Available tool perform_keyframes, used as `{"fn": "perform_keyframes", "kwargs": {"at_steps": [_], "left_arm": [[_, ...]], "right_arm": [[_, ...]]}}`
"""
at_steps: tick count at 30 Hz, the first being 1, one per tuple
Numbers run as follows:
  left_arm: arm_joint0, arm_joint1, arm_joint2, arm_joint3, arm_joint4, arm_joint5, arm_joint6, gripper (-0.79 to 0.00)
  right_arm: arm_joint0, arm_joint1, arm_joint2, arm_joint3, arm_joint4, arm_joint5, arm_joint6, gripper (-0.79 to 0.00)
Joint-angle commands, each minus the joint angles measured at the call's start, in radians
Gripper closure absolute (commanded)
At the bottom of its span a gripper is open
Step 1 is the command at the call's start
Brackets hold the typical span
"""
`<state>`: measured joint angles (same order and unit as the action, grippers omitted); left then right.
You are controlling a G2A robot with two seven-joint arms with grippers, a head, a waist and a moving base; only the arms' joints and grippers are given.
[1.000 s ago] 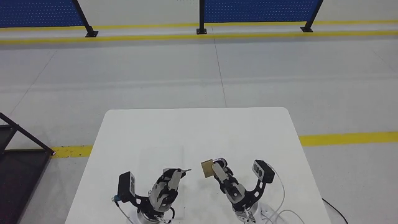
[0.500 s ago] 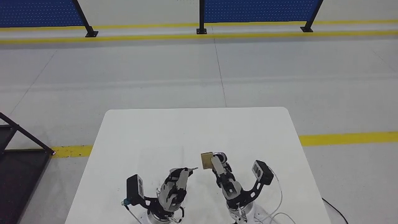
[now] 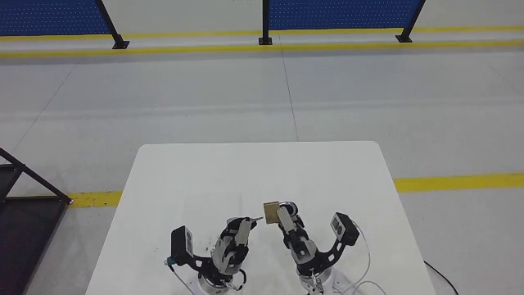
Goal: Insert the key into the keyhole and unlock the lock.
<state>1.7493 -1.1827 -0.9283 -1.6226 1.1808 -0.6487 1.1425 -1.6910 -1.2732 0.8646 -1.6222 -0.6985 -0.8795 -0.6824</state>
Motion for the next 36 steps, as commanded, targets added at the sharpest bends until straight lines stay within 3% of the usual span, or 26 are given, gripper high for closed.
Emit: {"fn": "perform_keyframes", "kwargs": {"at_steps": [1, 24, 36], "left_arm": [[-0.001, 0.000, 0.000, 0.005, 0.000, 0.001, -0.004, 0.000], [-0.016, -0.007, 0.005, 0.013, -0.054, -0.045, -0.057, 0.000], [-0.015, -0.009, 0.000, 0.009, -0.066, -0.042, -0.093, 0.000]], "right_arm": [[-0.003, -0.001, 0.001, -0.002, 0.000, -0.004, 0.003, 0.000], [-0.019, -0.013, 0.021, -0.005, -0.022, -0.011, 0.033, 0.000], [-0.034, -0.013, 0.056, -0.009, -0.128, -0.025, 0.001, 0.000]]}}
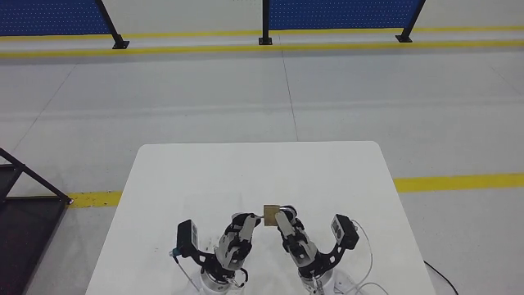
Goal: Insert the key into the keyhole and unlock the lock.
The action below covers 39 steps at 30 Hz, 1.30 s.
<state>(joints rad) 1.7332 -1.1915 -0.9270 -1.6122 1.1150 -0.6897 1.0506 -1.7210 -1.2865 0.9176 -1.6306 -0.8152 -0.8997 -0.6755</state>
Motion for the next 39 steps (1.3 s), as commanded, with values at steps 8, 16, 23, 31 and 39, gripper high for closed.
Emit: {"fn": "perform_keyframes", "kwargs": {"at_steps": [8, 16, 23, 31, 39], "left_arm": [[0.006, 0.001, -0.008, 0.000, -0.001, -0.011, -0.028, 0.000], [0.010, 0.003, -0.012, -0.003, -0.018, -0.047, -0.053, 0.000], [0.028, 0.014, -0.045, -0.013, -0.071, -0.135, -0.081, 0.000], [0.040, 0.022, -0.065, -0.020, -0.163, -0.237, -0.159, 0.000], [0.037, 0.020, -0.068, -0.027, -0.196, -0.237, -0.211, 0.000]], "right_arm": [[-0.016, 0.005, 0.027, -0.005, -0.069, -0.013, -0.008, 0.000], [-0.019, 0.006, 0.045, -0.001, -0.128, -0.008, -0.038, 0.000], [-0.017, 0.009, 0.064, 0.003, -0.120, -0.027, -0.040, 0.000], [-0.014, 0.010, 0.063, 0.002, -0.093, -0.040, -0.006, 0.000], [-0.005, 0.006, 0.049, 0.005, -0.079, -0.025, 0.016, 0.000]]}}
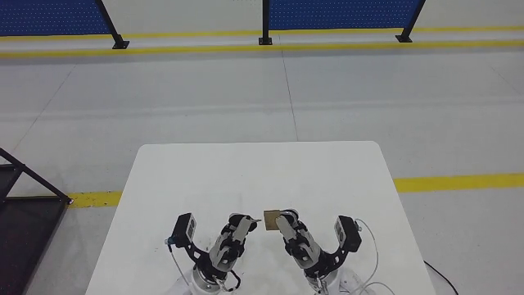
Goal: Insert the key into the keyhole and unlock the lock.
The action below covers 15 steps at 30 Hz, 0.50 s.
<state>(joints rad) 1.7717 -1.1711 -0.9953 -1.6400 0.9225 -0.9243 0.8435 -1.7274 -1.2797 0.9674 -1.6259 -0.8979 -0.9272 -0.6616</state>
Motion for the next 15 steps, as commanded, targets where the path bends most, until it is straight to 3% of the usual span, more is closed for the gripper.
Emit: {"fn": "perform_keyframes", "kwargs": {"at_steps": [1, 15], "left_arm": [[-0.002, -0.001, 0.001, 0.001, -0.005, -0.003, -0.007, 0.000], [-0.003, -0.012, 0.000, 0.006, 0.000, 0.004, -0.009, 0.000]], "right_arm": [[0.003, -0.001, -0.002, 0.002, 0.008, 0.004, 0.003, 0.000], [0.002, -0.005, -0.002, -0.001, 0.027, 0.022, 0.002, 0.000]]}}
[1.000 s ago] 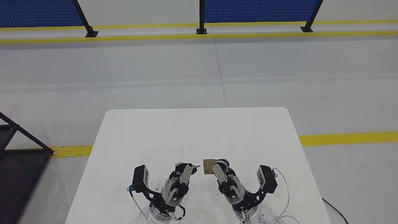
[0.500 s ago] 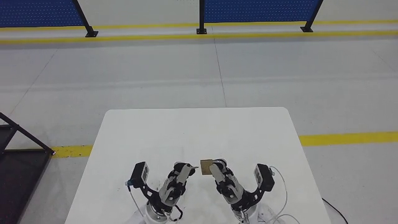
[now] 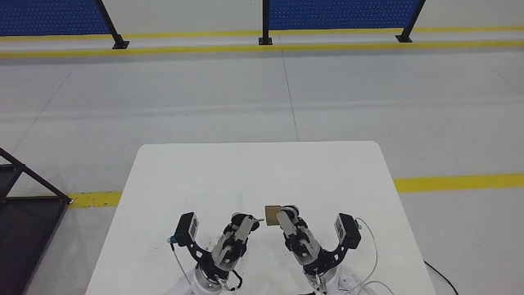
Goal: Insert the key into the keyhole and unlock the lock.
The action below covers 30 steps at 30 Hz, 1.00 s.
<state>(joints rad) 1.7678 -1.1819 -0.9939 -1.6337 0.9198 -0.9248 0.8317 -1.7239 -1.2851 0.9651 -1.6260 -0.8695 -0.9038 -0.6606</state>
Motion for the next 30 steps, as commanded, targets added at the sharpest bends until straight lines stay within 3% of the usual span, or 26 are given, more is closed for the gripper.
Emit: {"fn": "perform_keyframes", "kwargs": {"at_steps": [1, 30], "left_arm": [[0.000, -0.002, -0.003, -0.001, 0.010, 0.015, 0.003, 0.000], [-0.007, -0.022, 0.009, 0.012, 0.041, 0.043, 0.009, 0.000]], "right_arm": [[-0.002, 0.000, 0.001, -0.001, -0.003, -0.002, 0.001, 0.000], [-0.017, -0.002, -0.006, -0.006, -0.050, 0.005, -0.010, 0.000]]}}
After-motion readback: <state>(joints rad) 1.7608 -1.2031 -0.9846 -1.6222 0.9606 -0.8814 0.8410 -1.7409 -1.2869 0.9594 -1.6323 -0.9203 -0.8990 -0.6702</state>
